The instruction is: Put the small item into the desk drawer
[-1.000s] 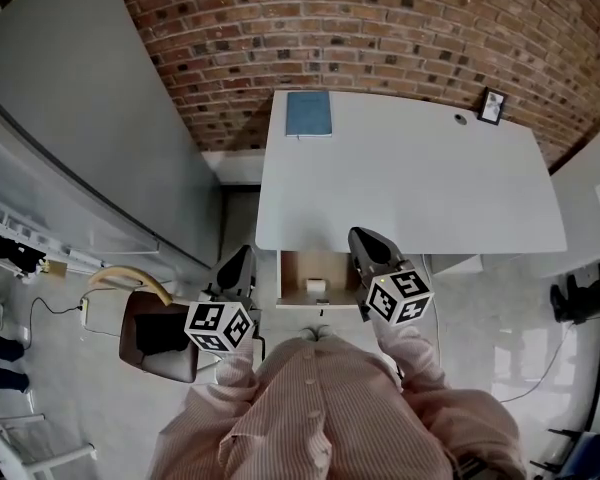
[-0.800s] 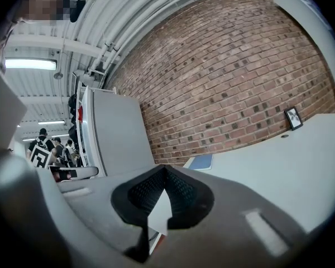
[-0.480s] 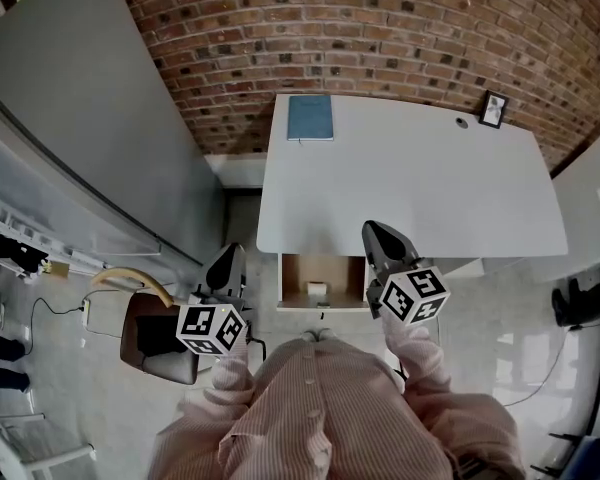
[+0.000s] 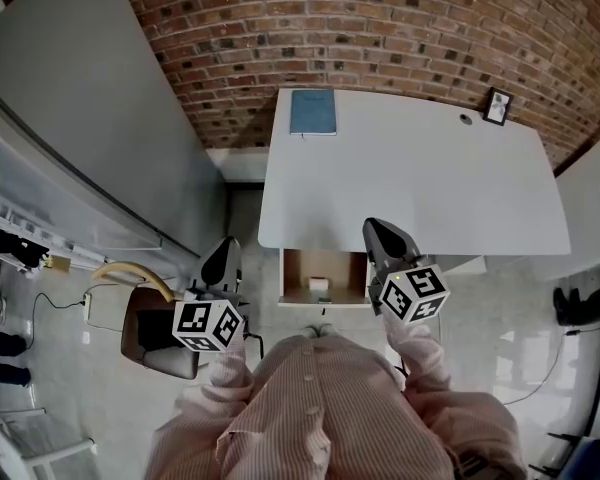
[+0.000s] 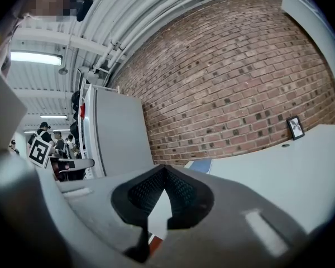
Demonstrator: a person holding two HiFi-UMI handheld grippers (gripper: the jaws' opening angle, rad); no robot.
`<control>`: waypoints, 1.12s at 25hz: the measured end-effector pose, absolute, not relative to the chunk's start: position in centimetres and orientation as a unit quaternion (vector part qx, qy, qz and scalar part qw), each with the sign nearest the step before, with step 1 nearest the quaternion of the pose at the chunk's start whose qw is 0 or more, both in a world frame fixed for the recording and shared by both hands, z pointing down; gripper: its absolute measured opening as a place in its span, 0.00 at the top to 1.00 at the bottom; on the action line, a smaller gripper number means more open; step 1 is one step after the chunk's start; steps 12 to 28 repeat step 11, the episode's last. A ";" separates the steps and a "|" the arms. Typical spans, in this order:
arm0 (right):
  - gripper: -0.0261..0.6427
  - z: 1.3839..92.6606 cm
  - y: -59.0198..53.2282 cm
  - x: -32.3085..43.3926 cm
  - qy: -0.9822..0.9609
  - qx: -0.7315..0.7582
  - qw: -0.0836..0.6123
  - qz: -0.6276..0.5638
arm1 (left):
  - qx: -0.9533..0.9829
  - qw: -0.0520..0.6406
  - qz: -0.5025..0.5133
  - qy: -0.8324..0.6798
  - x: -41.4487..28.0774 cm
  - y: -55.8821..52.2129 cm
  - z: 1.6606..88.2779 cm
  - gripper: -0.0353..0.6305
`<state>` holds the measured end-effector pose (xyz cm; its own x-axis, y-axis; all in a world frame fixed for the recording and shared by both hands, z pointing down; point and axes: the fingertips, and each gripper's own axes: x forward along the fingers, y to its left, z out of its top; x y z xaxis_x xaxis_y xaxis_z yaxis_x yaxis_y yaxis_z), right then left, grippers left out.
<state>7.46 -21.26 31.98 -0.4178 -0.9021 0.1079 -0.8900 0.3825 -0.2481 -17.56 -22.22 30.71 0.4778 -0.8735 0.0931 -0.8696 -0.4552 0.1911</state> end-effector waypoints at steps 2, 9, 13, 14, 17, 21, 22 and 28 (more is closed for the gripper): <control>0.95 32.0 -21.2 7.3 0.832 -0.538 0.022 -0.135 | 0.853 0.106 -0.008 -0.511 -17.6 -22.2 30.8 0.95; 0.95 32.0 -21.4 7.0 0.831 -0.539 0.019 -0.135 | 0.856 0.110 -0.003 -0.506 -17.5 -22.3 31.1 0.95; 0.95 32.1 -21.4 7.0 0.830 -0.540 0.019 -0.136 | 0.856 0.111 -0.003 -0.506 -17.5 -22.3 31.1 0.95; 0.95 32.1 -21.4 7.0 0.830 -0.540 0.019 -0.136 | 0.856 0.111 -0.003 -0.506 -17.5 -22.3 31.1 0.95; 0.95 32.1 -21.4 7.0 0.830 -0.540 0.019 -0.136 | 0.856 0.111 -0.003 -0.506 -17.5 -22.3 31.1 0.95; 0.95 32.1 -21.4 7.0 0.830 -0.540 0.019 -0.136 | 0.856 0.111 -0.003 -0.506 -17.5 -22.3 31.1 0.95; 0.95 32.1 -21.4 7.0 0.830 -0.540 0.019 -0.136 | 0.856 0.111 -0.003 -0.506 -17.5 -22.3 31.1 0.95; 0.95 32.1 -21.4 7.0 0.830 -0.540 0.019 -0.136 | 0.856 0.111 -0.003 -0.506 -17.5 -22.3 31.1 0.95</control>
